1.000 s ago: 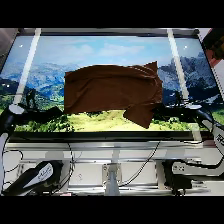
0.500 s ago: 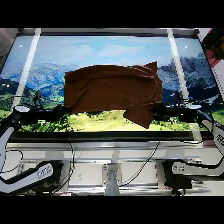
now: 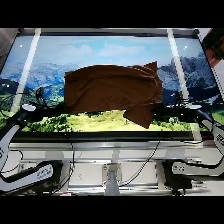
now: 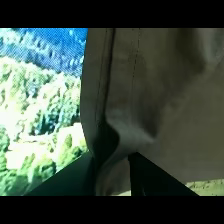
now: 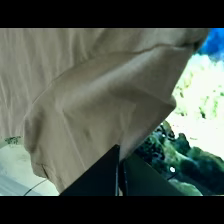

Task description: Fold the clothes and pants, and hang the long-sleeved shirts on hangers.

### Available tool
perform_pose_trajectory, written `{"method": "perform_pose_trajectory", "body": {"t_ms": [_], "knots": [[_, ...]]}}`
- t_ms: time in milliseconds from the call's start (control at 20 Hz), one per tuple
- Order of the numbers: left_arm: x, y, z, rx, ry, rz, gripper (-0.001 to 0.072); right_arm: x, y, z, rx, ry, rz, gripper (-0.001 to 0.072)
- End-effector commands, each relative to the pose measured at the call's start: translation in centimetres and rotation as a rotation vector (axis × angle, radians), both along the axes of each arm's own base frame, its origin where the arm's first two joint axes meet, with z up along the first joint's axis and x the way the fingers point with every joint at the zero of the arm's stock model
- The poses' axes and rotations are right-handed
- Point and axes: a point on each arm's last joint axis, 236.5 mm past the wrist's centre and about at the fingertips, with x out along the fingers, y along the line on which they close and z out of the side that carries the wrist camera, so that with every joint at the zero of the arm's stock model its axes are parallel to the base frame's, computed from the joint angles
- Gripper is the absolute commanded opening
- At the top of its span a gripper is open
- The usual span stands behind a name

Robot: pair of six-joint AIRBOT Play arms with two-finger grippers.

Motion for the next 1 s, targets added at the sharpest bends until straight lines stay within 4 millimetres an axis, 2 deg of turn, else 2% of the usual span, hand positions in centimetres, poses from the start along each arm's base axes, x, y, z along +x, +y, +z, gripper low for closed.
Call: {"method": "perform_pose_trajectory", "body": {"t_ms": [0,50,100,200,250,350,450,550,650,800,850,950], "knots": [[0.7,-1.3,0.0,0.034,-0.035,-0.03,0.0189,-0.4,0.5,0.2,0.02,0.009,0.019,0.0014],[0.7,-1.7,0.1,0.034,-0.037,-0.042,0.007,-0.5,0.6,0.3,0.026,0.011,0.024,0.0013],[0.8,-1.9,0.2,0.033,-0.039,-0.048,0.0015,-0.7,0.8,0.5,0.033,0.012,0.031,0.0014],[1.3,-2.1,1.2,0.027,-0.06,-0.059,0.0015,-0.6,1.1,1.4,0.039,-0.008,0.047,0.0014],[1.9,-2.1,2.4,0.029,-0.091,-0.062,0.0015,-0.4,1.1,2.3,0.031,-0.034,0.062,0.0013],[3.7,-1.9,6.4,0.047,-0.195,-0.069,0.0015,0.6,0.7,5.2,-0.006,-0.118,0.105,0.0014],[5.4,-1.7,11.6,0.069,-0.329,-0.067,0.0015,1.8,0.6,9.3,-0.038,-0.228,0.139,0.0013],[6.0,-1.6,17.0,0.09,-0.462,-0.065,0.0015,2.6,0.4,13.7,-0.076,-0.324,0.137,0.0012],[5.3,-1.7,21.0,0.103,-0.558,-0.064,0.0014,2.6,-0.5,17.0,-0.132,-0.361,0.093,0.0013],[3.4,-2.1,25.6,0.082,-0.647,-0.039,0.0014,0.1,-0.3,20.7,-0.185,-0.385,0.11,0.0013],[2.4,-2.0,26.5,0.099,-0.658,-0.04,0.0013,-1.0,0.2,21.9,-0.184,-0.396,0.122,0.0013],[0.1,-0.7,26.6,0.156,-0.606,-0.001,0.0013,-3.3,1.4,24.2,-0.175,-0.423,0.136,0.0013]]}}
